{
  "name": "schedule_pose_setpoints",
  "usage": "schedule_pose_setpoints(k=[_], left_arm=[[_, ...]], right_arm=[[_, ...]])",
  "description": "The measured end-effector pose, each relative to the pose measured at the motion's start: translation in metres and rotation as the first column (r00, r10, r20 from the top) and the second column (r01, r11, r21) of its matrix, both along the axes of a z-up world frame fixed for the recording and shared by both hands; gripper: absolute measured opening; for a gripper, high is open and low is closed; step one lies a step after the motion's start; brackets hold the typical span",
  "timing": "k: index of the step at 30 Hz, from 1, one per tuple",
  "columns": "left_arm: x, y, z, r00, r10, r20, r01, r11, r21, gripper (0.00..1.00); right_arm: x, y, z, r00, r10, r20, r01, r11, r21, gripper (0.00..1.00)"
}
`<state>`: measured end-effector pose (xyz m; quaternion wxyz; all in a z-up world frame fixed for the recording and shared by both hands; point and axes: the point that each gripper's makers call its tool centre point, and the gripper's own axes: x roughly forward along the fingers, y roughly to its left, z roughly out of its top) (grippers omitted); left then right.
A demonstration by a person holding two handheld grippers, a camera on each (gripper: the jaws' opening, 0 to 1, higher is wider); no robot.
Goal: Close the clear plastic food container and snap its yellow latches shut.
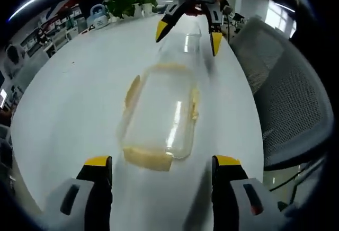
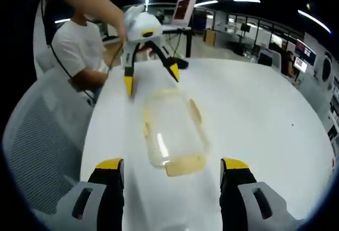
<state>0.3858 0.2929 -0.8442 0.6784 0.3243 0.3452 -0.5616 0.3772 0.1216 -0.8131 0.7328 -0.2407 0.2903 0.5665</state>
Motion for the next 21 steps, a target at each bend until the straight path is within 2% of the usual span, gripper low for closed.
schedule_pose_setpoints(k=[7, 11, 21], left_arm=[[0.002, -0.004, -0.004, 0.997, -0.073, 0.000, 0.073, 0.997, 0.034, 0.76], [0.004, -0.002, -0.009, 0.989, -0.150, 0.004, 0.149, 0.985, 0.090, 0.75], [0.009, -0.006, -0.010, 0.978, -0.209, 0.004, 0.207, 0.970, 0.124, 0.74]], right_arm=[[0.004, 0.001, -0.007, 0.999, 0.048, -0.014, -0.049, 0.998, -0.042, 0.73], [0.006, 0.002, -0.013, 0.997, 0.073, -0.020, -0.074, 0.995, -0.071, 0.73], [0.007, -0.002, -0.022, 0.994, 0.105, -0.041, -0.109, 0.987, -0.118, 0.70]])
